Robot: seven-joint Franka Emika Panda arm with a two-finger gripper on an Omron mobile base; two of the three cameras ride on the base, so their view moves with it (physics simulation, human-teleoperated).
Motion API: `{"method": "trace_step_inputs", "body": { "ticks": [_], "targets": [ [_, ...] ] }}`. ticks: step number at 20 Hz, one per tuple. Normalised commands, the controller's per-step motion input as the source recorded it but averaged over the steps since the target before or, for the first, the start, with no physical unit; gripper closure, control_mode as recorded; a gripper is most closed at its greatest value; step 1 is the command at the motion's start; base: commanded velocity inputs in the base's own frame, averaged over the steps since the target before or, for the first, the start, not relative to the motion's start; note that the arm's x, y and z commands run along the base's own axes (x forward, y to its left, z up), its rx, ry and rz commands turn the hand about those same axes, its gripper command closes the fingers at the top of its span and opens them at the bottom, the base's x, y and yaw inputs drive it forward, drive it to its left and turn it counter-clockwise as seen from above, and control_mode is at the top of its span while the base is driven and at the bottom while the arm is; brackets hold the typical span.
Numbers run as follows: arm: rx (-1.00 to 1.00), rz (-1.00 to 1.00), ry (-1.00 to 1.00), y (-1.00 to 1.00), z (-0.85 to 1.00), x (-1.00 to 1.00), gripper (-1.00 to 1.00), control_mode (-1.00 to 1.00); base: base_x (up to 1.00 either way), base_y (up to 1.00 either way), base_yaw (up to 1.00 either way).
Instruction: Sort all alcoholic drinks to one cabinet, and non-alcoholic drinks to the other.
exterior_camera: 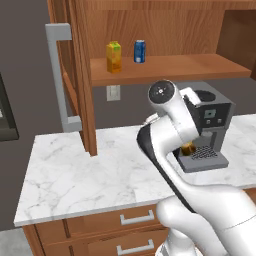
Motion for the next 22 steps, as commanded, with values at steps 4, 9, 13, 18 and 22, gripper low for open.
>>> {"method": "trace_step_inputs", "body": {
  "ticks": [4, 9, 13, 18, 22],
  "targets": [
    [0.28, 0.32, 0.00, 0.02, 0.09, -0.12, 1.00, -1.00, 0.00, 0.00, 0.00],
    [0.30, 0.25, -0.03, 0.06, 0.09, -0.03, 1.00, -1.00, 0.00, 0.00, 0.00],
    [0.31, 0.17, -0.11, 0.00, 0.12, -0.08, 1.00, -1.00, 0.00, 0.00, 0.00],
    [0.21, 0.07, -0.13, 0.00, 0.03, -0.20, 1.00, -1.00, 0.00, 0.00, 0.00],
    [0.10, 0.00, -0.07, 0.00, 0.07, -0.33, 1.00, -1.00, 0.00, 0.00, 0.00]
  ]
}}
